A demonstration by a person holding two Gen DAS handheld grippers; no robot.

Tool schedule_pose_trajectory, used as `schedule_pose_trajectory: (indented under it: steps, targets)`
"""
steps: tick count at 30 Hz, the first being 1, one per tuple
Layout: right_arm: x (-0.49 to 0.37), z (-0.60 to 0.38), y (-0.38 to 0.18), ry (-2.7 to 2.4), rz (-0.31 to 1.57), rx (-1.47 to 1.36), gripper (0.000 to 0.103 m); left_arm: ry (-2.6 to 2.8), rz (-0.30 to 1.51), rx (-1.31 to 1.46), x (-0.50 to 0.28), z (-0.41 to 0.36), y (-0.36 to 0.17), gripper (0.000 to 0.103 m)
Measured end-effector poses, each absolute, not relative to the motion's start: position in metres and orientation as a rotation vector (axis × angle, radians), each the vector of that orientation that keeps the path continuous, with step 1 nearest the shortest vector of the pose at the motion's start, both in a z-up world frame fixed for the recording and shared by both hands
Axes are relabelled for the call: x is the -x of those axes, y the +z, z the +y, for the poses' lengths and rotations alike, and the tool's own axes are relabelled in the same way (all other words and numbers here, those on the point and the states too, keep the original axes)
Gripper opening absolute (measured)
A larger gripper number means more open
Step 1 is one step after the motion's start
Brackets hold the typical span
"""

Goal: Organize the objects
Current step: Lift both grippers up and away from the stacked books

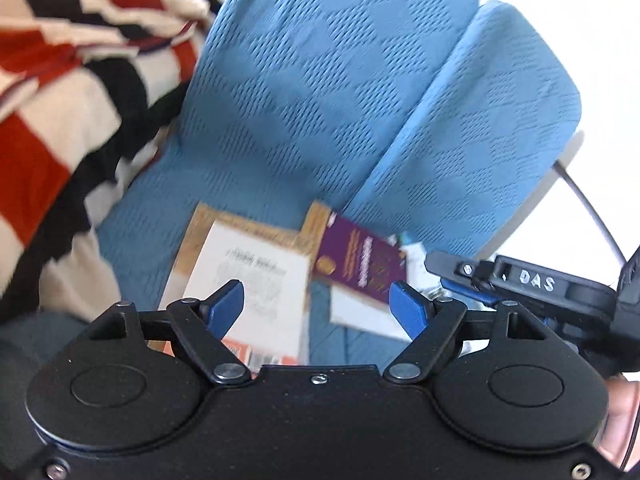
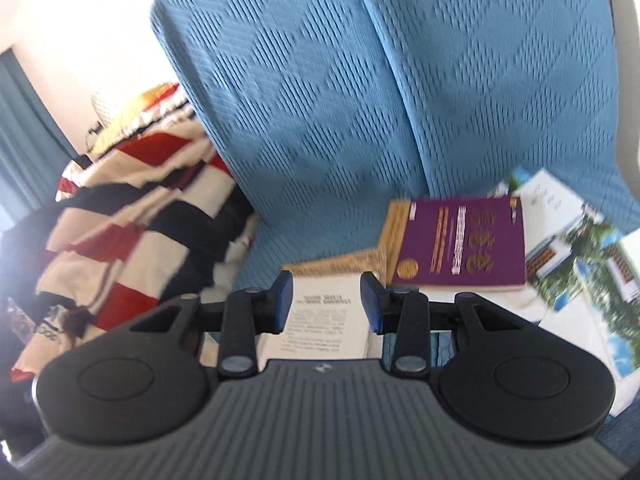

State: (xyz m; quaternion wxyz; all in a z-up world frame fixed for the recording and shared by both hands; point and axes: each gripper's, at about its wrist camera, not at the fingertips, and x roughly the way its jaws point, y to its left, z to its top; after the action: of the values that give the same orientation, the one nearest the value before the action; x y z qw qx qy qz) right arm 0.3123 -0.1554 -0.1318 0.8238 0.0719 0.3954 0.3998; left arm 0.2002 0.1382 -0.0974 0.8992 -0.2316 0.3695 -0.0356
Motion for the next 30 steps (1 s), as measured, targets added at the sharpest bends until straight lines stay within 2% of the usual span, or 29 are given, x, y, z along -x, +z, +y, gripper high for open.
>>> schedule_pose_trajectory:
  steps: [11, 21, 30]
  targets:
    - [-0.282, -0.204, -0.084, 0.856, 0.713, -0.176, 0.041, -0.149, 0.685, 0.462, -0.191, 0.122, -0.047, 0.083]
    - [-0.258, -0.236, -0.097, 0.785, 0.708, -0.109, 0.041, -0.19, 0.683, 0.397, -0.176, 0.091, -0.044, 0.098]
    - [-0.248, -0.254, -0.107, 0.748, 0.712, -0.09, 0.041, -0.216, 0.721, 0.37, -0.168, 0.068, -0.054, 0.099]
